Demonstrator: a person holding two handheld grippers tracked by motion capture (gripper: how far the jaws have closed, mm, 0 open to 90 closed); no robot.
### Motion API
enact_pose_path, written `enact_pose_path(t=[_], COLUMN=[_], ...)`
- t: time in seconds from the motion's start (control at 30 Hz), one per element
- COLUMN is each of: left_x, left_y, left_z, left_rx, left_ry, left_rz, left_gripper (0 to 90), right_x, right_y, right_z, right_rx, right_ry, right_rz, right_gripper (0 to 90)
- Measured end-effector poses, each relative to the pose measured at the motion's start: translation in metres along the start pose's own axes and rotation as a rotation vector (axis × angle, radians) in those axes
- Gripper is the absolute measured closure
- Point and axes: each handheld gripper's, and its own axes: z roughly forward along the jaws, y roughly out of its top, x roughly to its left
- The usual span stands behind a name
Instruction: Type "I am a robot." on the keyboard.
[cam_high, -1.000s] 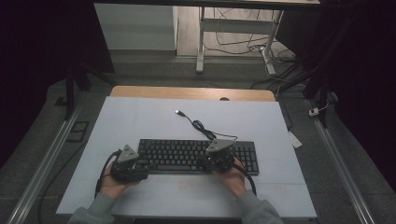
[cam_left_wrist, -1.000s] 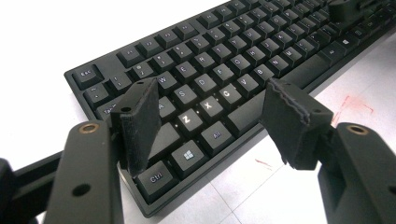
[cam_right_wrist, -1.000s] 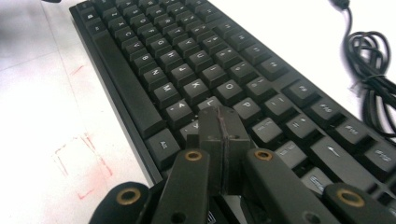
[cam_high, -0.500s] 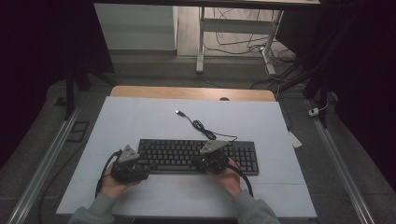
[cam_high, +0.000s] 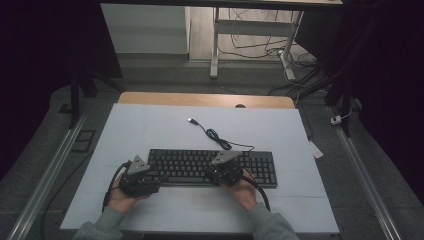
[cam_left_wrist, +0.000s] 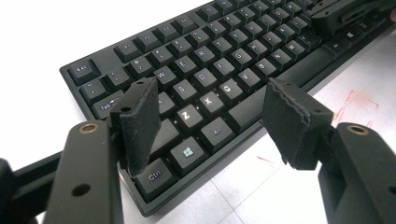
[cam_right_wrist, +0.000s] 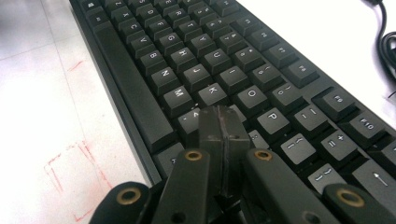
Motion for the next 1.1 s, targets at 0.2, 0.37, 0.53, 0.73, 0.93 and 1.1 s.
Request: enact_pose_path(t=[0.2,0.37,0.53,0.73,0.93,1.1], left_x=[0.001,0.002,0.004,0.005,0.005,0.005], left_y=[0.000,0.000,0.000,0.000,-0.001,0.000], left_z=[-0.001,-0.001,-0.002,-0.002,-0.001,-0.001], left_rx=[-0.005,-0.008,-0.009,-0.011,-0.006,-0.007], left_ry=[0.006,0.010,0.012,0.012,0.011,0.009], left_rz=[-0.003,-0.006,-0.010,-0.013,-0.012,-0.016], left_gripper=[36.9,36.9,36.8,36.8,36.6,36.6], right_x=[-0.007,-0.016,-0.022,-0.026,-0.030,-0.033], right_y=[0.001,-0.001,-0.006,-0.014,-0.024,-0.033], right_z=[-0.014,-0.027,-0.036,-0.046,-0.057,-0.066], right_rx=[-0.070,-0.102,-0.117,-0.133,-0.137,-0.139], right_ry=[-0.026,-0.045,-0.070,-0.092,-0.110,-0.119], right_rz=[0.022,0.043,0.055,0.061,0.063,0.072], right_gripper=[89.6,87.3,74.9,59.3,52.7,50.0])
